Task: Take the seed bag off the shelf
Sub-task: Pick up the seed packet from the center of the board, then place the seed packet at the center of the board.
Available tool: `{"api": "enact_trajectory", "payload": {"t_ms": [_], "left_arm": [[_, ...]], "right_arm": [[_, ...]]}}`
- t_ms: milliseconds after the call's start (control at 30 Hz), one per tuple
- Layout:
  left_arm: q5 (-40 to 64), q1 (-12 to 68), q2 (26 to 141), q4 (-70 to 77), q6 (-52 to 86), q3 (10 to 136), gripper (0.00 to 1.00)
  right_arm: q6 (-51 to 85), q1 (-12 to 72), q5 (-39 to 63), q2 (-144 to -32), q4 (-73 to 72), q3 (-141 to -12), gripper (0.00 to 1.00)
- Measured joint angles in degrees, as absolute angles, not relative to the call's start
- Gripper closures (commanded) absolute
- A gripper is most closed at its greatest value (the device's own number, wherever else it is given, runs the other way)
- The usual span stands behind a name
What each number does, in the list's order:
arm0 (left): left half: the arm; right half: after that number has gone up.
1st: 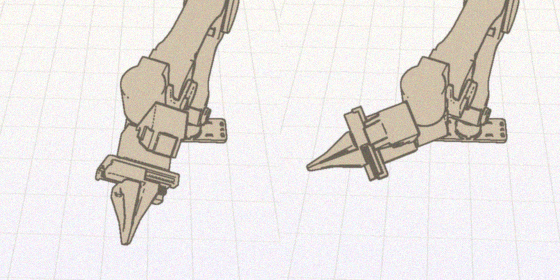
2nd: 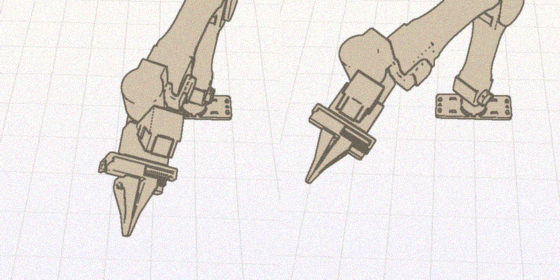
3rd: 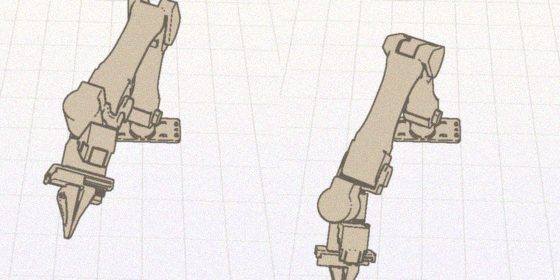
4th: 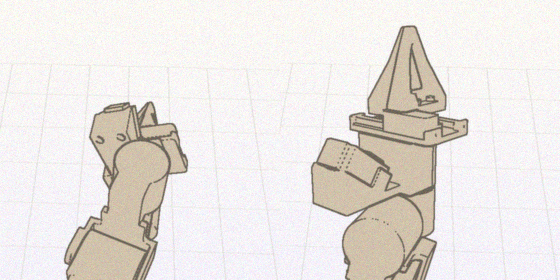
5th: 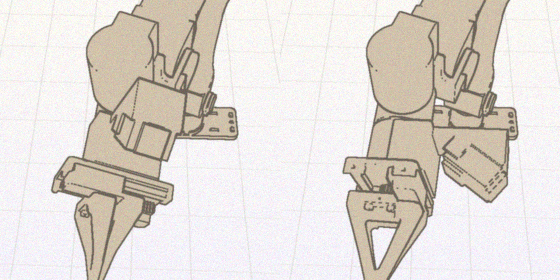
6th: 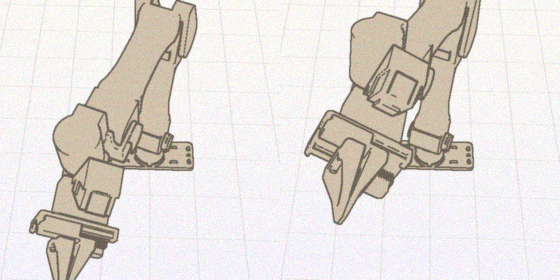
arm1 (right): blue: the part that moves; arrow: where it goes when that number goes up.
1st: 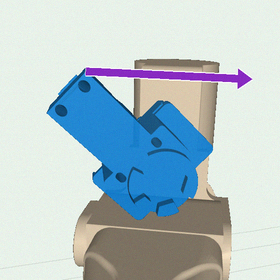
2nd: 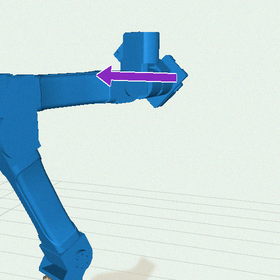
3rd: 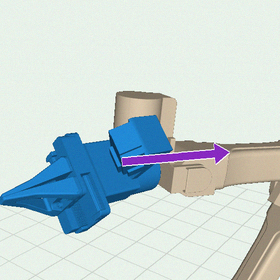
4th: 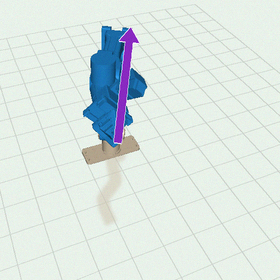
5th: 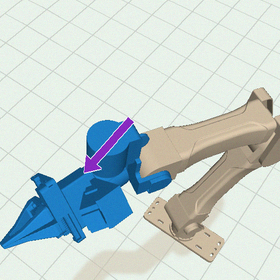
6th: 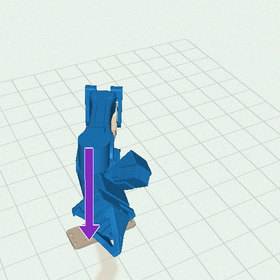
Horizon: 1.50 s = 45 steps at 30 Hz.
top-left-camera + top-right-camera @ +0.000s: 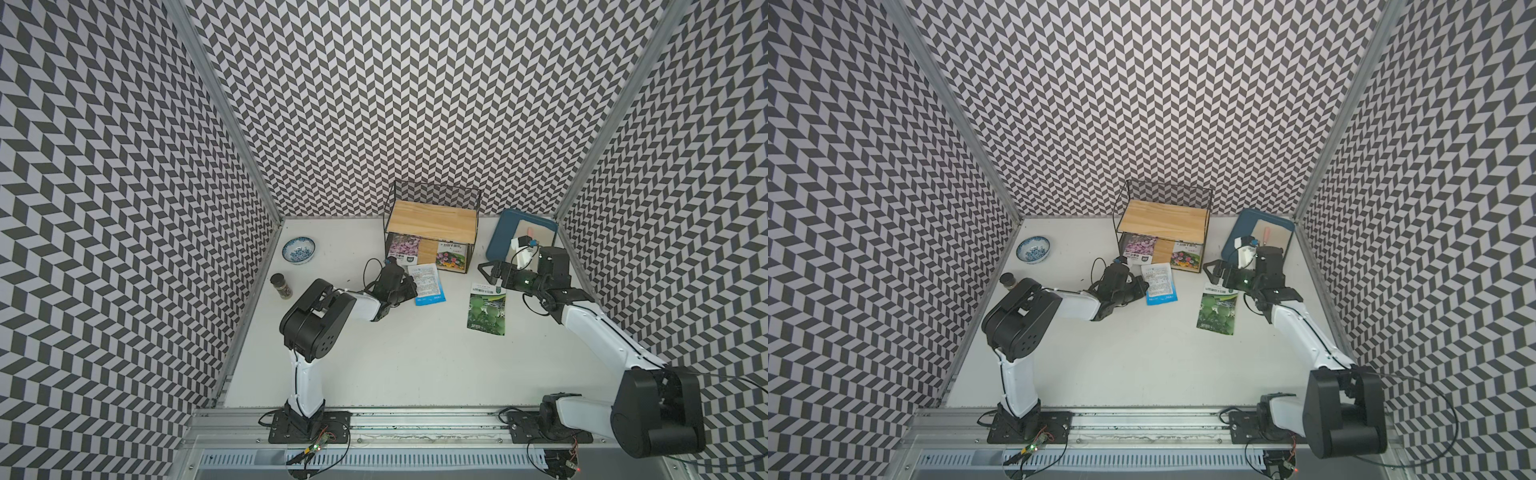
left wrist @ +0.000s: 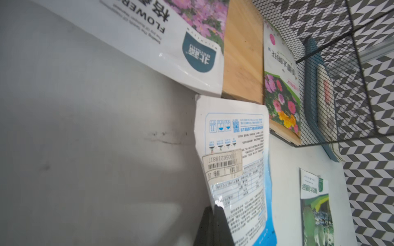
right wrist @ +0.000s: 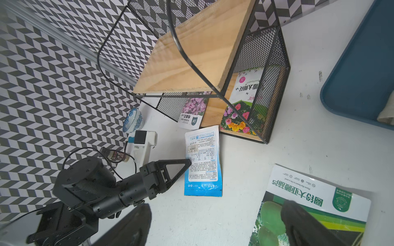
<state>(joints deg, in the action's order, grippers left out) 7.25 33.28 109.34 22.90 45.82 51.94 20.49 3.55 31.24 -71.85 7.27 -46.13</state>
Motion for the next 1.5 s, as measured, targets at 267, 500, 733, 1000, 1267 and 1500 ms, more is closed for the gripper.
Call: {"api": "enact_trajectory", "payload": {"t_ms": [267,500,733,1000,1267,1500], "left_arm": [[5.9,32.8,90.7,16.3,42.4,44.7,1.0],[5.9,23.8,82.7,8.9,38.3,38.8,1.0],[6.6,15.6,82.7,2.2,34.5,36.1,1.0],[5.9,10.6,83.4,-1.5,31.8,36.2,0.71],[0.3,10.4,79.2,-6.0,31.6,36.6,0.28],[-2.4,16.0,70.4,-5.0,33.1,36.9,0.19]], "right_arm": [[20.4,3.5,30.4,-67.2,9.0,-45.6,0.0],[20.4,3.5,30.7,-66.3,9.1,-43.1,0.0],[20.3,3.4,31.1,-66.5,9.4,-42.9,0.0],[19.5,3.5,31.0,-69.9,9.0,-42.9,0.0],[18.8,5.5,29.1,-75.7,7.7,-44.6,0.0],[17.6,8.0,26.2,-82.2,5.7,-49.3,0.0]]}}
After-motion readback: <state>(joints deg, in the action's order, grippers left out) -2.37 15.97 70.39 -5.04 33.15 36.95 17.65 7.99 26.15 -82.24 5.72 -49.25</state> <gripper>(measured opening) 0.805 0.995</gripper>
